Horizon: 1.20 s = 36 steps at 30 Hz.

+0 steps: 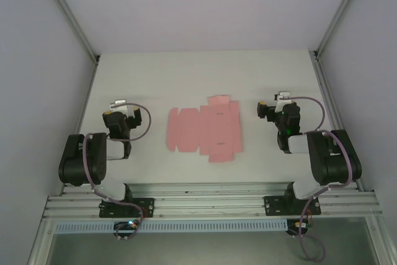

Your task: Assemble paper box

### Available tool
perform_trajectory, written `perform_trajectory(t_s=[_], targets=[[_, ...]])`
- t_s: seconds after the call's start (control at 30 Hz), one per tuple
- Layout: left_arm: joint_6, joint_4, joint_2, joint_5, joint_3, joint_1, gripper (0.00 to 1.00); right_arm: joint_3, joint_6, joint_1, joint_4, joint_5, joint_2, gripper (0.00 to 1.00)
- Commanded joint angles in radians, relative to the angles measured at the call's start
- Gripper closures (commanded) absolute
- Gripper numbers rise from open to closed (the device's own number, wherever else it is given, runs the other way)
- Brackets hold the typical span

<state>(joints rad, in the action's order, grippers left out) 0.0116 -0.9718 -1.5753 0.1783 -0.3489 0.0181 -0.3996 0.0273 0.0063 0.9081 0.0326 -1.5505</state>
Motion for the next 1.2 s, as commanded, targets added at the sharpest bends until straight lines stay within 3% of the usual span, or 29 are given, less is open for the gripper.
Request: perform_trajectory(t_s=[0.0, 1.17], targets=[[-0.004, 0.003, 0.004, -0.014, -0.025, -0.003, 0.0, -0.002, 0.006, 0.003, -0.007, 0.007, 0.008, 0.0], [0.001, 0.011, 0.008, -0.044, -0.027, -0.005, 0.0, -0.001, 0.006, 0.001, -0.006, 0.006, 0.008, 0.0]])
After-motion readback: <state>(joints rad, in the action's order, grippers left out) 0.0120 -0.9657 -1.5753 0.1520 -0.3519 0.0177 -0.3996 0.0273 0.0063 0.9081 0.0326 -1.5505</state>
